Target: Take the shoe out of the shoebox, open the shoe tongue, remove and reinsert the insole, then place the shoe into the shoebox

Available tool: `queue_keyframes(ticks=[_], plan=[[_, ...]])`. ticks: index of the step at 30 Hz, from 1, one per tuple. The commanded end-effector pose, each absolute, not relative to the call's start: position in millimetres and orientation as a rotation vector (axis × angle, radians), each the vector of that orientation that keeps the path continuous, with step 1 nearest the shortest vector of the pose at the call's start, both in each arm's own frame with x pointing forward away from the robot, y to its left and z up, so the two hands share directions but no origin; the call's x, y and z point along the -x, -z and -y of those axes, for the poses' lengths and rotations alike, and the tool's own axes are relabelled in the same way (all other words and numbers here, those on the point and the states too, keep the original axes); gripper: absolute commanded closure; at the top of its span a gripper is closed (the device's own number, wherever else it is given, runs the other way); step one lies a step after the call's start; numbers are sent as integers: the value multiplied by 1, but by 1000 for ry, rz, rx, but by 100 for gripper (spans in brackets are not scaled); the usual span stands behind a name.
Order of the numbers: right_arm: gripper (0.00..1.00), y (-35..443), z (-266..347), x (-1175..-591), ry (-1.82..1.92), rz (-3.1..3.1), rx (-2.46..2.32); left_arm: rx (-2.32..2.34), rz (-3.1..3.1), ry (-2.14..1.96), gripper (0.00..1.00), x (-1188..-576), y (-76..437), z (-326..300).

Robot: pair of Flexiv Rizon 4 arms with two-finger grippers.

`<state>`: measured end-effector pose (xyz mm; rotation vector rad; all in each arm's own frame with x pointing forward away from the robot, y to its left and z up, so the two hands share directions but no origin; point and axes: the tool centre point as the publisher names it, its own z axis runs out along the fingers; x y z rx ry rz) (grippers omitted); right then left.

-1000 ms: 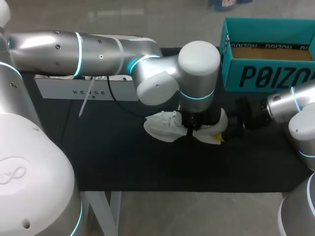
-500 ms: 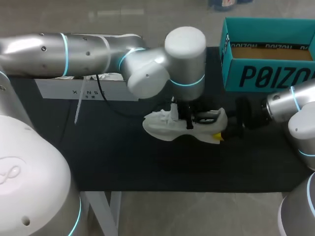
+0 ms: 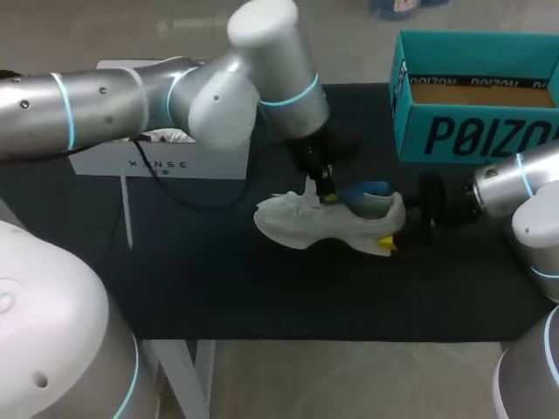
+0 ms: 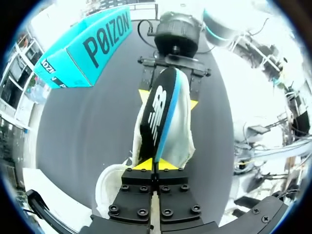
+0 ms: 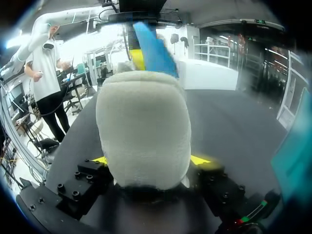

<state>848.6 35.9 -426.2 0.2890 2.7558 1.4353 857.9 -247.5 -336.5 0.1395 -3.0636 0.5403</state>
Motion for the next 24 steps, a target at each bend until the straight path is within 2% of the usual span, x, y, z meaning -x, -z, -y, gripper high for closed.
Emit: queue_keyframes(ticks=[1, 6, 18, 24], plan=[[100, 427, -37, -848, -1431, -2758, -290, -71, 3014, -789, 100, -855, 306, 244], [100, 427, -37, -848, -1431, -2758, -290, 85, 3033, -812, 100, -856, 282, 270], [100, 427, -37, -848, -1431, -2758, -290, 275, 3000, -642, 100, -866, 307, 319], [100, 427, -37, -848, -1431, -2758, -290, 229, 2969, -710, 100, -865, 305, 326]])
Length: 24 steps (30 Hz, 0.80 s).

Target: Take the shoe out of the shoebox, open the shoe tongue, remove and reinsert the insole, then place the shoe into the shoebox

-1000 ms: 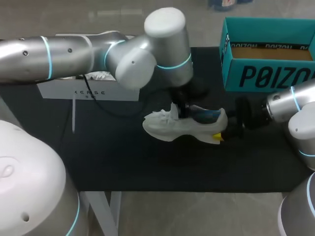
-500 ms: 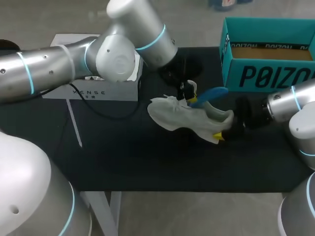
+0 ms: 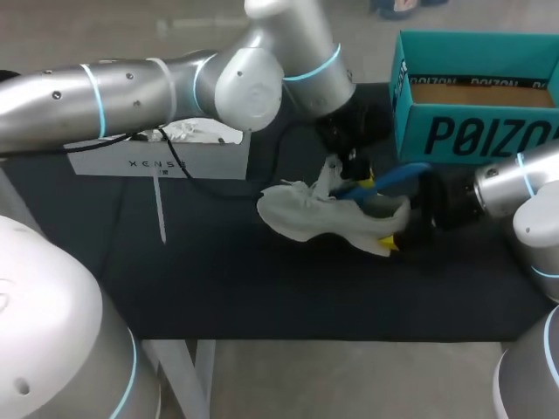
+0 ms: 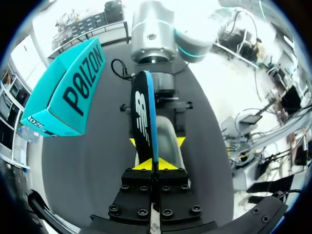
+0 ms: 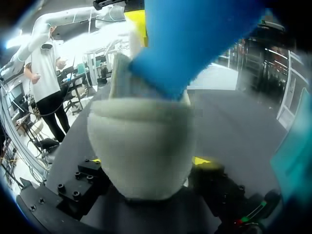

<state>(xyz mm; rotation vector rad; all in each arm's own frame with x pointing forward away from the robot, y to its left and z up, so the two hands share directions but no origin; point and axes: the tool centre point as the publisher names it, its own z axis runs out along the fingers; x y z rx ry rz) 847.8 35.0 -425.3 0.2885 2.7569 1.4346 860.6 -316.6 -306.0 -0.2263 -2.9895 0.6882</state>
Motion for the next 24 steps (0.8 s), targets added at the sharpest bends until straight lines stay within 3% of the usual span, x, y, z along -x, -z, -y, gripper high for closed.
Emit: queue_keyframes(ticks=[1, 13, 24], plan=[[100, 427, -37, -848, -1431, -2758, -290, 225, 2967, -739, 100, -865, 301, 328], [100, 427, -37, -848, -1431, -2758, -290, 388, 2725, -1226, 100, -853, 171, 360], [100, 427, -37, -848, -1431, -2758, -290, 388, 2725, -1226, 100, -853, 171, 360]])
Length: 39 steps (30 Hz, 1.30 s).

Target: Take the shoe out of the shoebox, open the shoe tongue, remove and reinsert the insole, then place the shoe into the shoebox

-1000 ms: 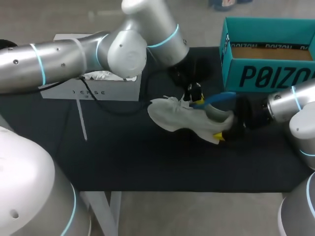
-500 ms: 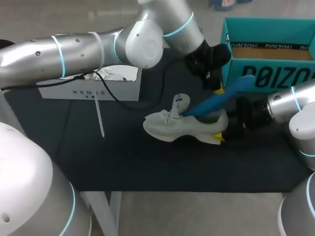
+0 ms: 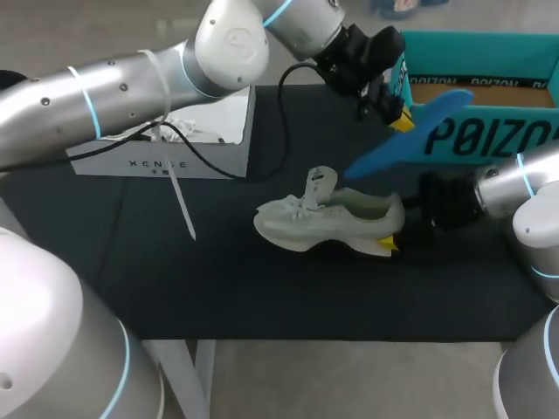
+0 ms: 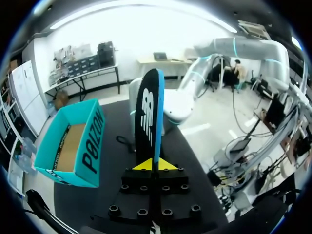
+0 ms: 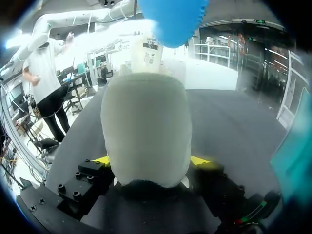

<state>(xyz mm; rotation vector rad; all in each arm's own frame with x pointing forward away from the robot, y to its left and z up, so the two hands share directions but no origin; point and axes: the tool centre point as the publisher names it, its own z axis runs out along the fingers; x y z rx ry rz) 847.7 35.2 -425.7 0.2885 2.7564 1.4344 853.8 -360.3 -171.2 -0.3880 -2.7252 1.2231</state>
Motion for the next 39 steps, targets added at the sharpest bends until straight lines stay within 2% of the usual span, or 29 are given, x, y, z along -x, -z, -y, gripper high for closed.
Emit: queue_keyframes(ticks=[1, 4, 12, 19, 22, 39], plan=[[100, 427, -37, -848, -1431, -2758, -290, 388, 2725, -1226, 100, -853, 171, 360], [100, 427, -37, -848, -1431, -2758, -290, 388, 2725, -1226, 100, -853, 171, 360], [100, 427, -37, -848, -1431, -2758, -290, 222, 2398, -1447, 100, -791, 71, 344], [100, 427, -37, -848, -1431, -2758, -290, 148, 2179, -1568, 100, -720, 12, 338], [100, 427, -37, -848, -1431, -2758, -290, 108, 2154, -1581, 100, -696, 0, 331], [100, 427, -37, -848, -1431, -2758, -290, 108, 2154, -1581, 100, -696, 0, 331]])
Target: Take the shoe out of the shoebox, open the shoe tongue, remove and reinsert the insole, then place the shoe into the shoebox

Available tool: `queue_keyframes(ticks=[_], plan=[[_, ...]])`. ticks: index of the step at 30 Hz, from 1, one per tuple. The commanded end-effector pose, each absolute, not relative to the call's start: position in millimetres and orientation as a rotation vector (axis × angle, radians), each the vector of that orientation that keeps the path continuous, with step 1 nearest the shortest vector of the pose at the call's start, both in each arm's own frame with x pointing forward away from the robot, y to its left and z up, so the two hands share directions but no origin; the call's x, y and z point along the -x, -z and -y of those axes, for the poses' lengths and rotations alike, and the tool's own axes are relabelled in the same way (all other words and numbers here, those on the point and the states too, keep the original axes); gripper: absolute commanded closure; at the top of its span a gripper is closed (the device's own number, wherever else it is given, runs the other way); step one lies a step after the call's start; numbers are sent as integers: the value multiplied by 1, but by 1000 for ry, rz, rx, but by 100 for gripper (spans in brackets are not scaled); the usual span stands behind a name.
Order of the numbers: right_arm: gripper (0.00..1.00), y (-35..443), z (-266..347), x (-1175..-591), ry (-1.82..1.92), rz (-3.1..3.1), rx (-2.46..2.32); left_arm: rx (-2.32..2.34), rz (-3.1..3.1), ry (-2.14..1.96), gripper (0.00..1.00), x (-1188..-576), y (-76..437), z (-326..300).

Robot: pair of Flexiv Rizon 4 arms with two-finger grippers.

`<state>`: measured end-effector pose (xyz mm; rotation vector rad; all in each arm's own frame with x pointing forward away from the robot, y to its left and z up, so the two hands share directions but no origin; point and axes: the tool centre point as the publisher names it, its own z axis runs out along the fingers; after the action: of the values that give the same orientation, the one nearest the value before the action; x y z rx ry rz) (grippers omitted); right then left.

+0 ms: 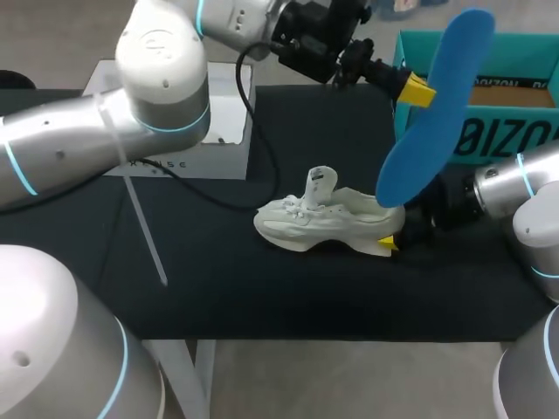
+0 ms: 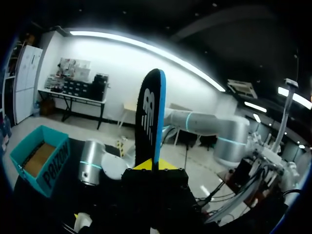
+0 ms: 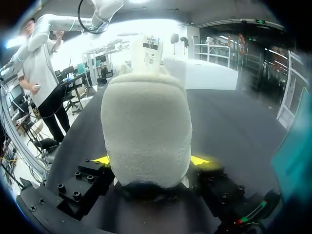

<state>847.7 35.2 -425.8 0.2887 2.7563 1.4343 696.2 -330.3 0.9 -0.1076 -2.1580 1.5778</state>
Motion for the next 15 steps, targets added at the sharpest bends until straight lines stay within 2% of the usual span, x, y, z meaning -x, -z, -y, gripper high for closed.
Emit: queue_keyframes(ticks=[1, 15], plan=[[100, 427, -37, -848, -1431, -2758, -290, 108, 2154, -1581, 100, -696, 0, 331], [100, 427, -37, -848, -1431, -2758, -290, -12, 2043, -1629, 100, -656, -35, 286]])
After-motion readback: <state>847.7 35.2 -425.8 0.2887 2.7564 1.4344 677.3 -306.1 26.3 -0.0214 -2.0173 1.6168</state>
